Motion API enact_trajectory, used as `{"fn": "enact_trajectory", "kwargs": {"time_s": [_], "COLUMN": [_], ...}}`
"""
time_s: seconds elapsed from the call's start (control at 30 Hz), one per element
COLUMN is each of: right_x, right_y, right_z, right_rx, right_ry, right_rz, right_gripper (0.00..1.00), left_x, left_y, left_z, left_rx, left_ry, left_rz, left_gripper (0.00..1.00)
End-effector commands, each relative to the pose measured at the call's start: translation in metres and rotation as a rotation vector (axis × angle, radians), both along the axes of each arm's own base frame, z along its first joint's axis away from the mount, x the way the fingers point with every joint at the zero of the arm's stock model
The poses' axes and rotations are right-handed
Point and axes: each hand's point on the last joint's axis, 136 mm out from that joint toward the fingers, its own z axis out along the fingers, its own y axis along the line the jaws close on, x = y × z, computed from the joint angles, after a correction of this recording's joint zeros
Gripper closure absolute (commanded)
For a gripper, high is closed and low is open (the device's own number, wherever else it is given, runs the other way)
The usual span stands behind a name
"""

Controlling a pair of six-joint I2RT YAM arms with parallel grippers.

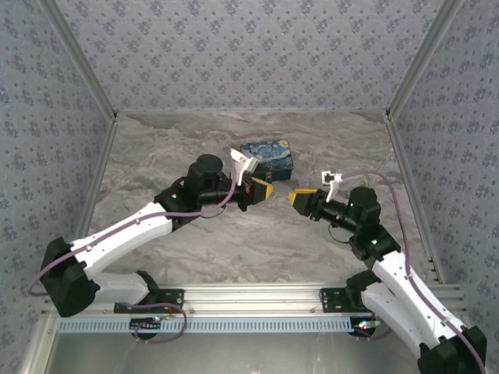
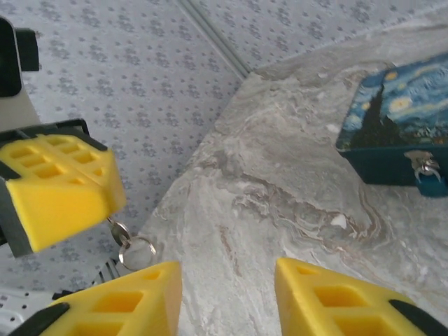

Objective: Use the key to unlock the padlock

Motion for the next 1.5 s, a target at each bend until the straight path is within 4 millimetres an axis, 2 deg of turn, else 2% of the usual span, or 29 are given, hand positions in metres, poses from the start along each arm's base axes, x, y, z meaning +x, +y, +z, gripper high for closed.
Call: {"fn": "enact_trajectory", "kwargs": {"time_s": [0.0, 0.17, 0.27, 0.43, 0.7, 0.9, 1.23, 1.47], "right_x": [-0.019, -0.032, -0.036, -0.045, -0.044, -0.051, -0.053, -0.051], "right_y": [0.011, 0.021, 0.032, 0.052, 0.057, 0.053, 0.053, 0.054], "right_z": [0.052, 0.088, 0.095, 0.105, 0.105, 0.096, 0.083, 0.085], "right_rx": [0.073, 0.144, 0.151, 0.144, 0.13, 0.108, 0.091, 0.092], "right_ry": [-0.176, -0.302, -0.326, -0.36, -0.365, -0.353, -0.31, -0.315], "right_rz": [0.138, 0.201, 0.241, 0.305, 0.314, 0.325, 0.349, 0.347], "right_gripper": [0.49, 0.4, 0.4, 0.41, 0.5, 0.53, 0.65, 0.66], "left_x": [-0.008, -0.019, -0.026, -0.03, -0.031, -0.032, -0.032, -0.036], "left_y": [0.006, 0.006, 0.004, 0.003, 0.004, 0.005, 0.007, 0.005], "left_z": [0.034, 0.062, 0.073, 0.08, 0.082, 0.082, 0.08, 0.079], "left_rx": [-0.015, -0.042, -0.065, -0.085, -0.092, -0.091, -0.092, -0.094], "left_ry": [-0.11, -0.182, -0.2, -0.214, -0.221, -0.227, -0.223, -0.221], "left_rz": [-0.038, -0.1, -0.139, -0.17, -0.168, -0.165, -0.164, -0.189], "left_gripper": [1.0, 1.0, 1.0, 1.0, 1.0, 1.0, 1.0, 1.0]}}
